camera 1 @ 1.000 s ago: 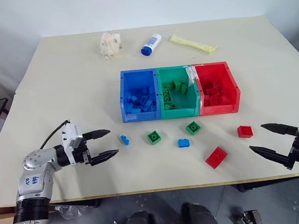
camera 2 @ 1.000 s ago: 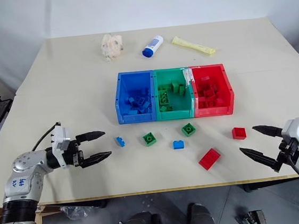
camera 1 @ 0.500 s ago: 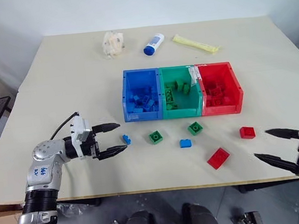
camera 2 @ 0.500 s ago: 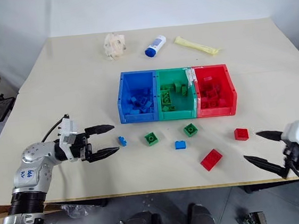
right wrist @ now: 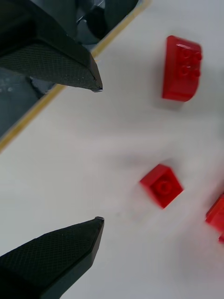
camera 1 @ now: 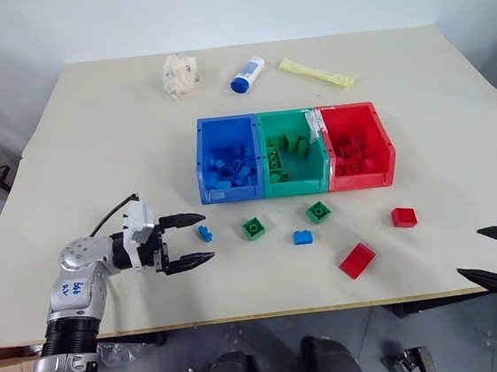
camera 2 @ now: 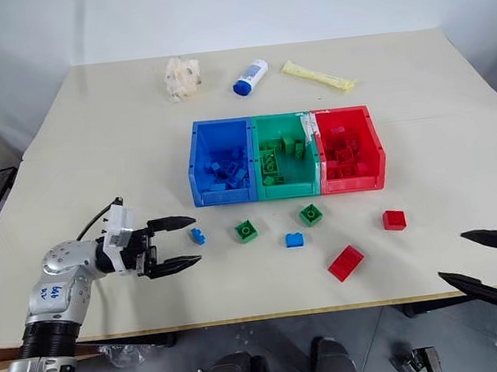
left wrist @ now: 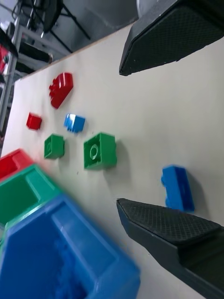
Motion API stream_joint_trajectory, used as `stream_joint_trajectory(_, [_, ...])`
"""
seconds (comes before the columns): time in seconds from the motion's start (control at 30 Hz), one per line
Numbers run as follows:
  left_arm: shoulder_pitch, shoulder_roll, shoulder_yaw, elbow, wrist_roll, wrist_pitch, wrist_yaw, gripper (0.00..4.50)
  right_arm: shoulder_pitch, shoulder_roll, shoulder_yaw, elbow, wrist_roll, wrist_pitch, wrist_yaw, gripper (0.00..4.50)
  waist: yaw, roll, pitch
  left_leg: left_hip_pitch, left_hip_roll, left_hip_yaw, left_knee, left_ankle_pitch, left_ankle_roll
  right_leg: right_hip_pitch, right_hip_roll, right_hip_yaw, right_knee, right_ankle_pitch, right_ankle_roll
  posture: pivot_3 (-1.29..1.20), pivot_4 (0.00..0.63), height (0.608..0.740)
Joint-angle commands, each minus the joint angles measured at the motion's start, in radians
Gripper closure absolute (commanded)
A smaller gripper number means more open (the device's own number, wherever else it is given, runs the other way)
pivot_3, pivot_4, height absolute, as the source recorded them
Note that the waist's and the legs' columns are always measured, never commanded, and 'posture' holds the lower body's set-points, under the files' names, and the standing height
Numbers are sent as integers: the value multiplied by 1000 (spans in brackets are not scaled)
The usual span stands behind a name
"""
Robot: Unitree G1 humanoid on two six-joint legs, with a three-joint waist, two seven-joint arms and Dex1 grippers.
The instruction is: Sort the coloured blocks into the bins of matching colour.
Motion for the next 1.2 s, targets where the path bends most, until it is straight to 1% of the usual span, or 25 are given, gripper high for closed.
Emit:
stream_joint_trajectory(0.03, [31,11,10,-85,-37,18,0,31,-92,-37,97,62,-31,-19,0,0,0,0,0,0,0,0,0,0,0,0,0,0,0,0,0,0,150,740])
stream_joint_trajectory(0.13, [50,20,15,-125,-48,39,10,31,-215,-66,211,164,-76,-45,19,0,3,0,0,0,-1,-1,1,0,0,1,-1,-1,0,0,0,0,150,740])
stream_joint_trajectory(0.2, [68,27,22,-153,-56,52,19,31,-340,-75,306,282,-123,-90,35,0,1,0,0,-1,-2,-1,1,0,1,1,-1,-2,0,0,0,0,150,740])
stream_joint_trajectory(0.23, [77,30,24,-166,-59,57,24,31,-371,-77,328,317,-136,-108,42,0,0,0,0,-1,-1,-1,2,0,1,1,-1,-2,0,0,0,0,150,740])
stream_joint_trajectory(0.33, [111,37,39,-209,-67,72,48,31,-524,-79,432,504,-221,-204,54,0,-1,0,0,-1,-1,-1,2,0,1,1,-1,-3,1,0,0,0,150,740])
stream_joint_trajectory(0.5, [155,42,58,-256,-77,85,78,31,-685,-49,525,686,-273,-294,87,0,-2,0,0,-1,-1,-1,2,0,1,1,4,-5,1,0,0,0,150,740])
stream_joint_trajectory(0.63, [174,41,63,-278,-81,92,94,31,-741,-26,563,751,-279,-346,121,0,-2,0,0,-1,0,-1,3,0,1,1,5,-4,0,0,0,0,150,740])
stream_joint_trajectory(0.77, [186,37,61,-289,-81,92,106,0,-755,-1,551,748,-249,-325,118,844,-1,0,0,-1,0,-1,3,0,1,1,5,-4,1,0,0,0,150,740])
stream_joint_trajectory(0.83, [185,35,58,-290,-80,91,108,0,-746,0,546,738,-244,-321,116,1584,-1,0,0,-1,0,-1,3,0,1,1,5,-4,1,0,0,0,150,740])
stream_joint_trajectory(0.97, [177,32,55,-283,-81,90,109,0,-716,-4,530,694,-228,-294,102,2908,-1,0,0,-1,0,-1,3,0,0,1,5,-4,1,0,0,0,150,740])
stream_joint_trajectory(1.0, [172,32,53,-277,-80,87,107,0,-701,-8,516,657,-219,-277,90,3048,0,0,0,-1,0,-1,3,0,0,1,5,-4,1,0,0,0,150,740])
stream_joint_trajectory(1.1, [153,30,47,-256,-75,84,101,0,-664,-18,464,505,-169,-211,62,3036,-1,1,0,-1,0,-1,3,0,0,0,4,-4,1,0,0,0,150,740])
stream_joint_trajectory(1.2, [136,26,42,-241,-76,82,94,0,-704,-3,433,396,-119,-121,3,3036,-2,1,0,-1,0,-1,3,0,0,0,5,-4,1,0,0,0,150,740])
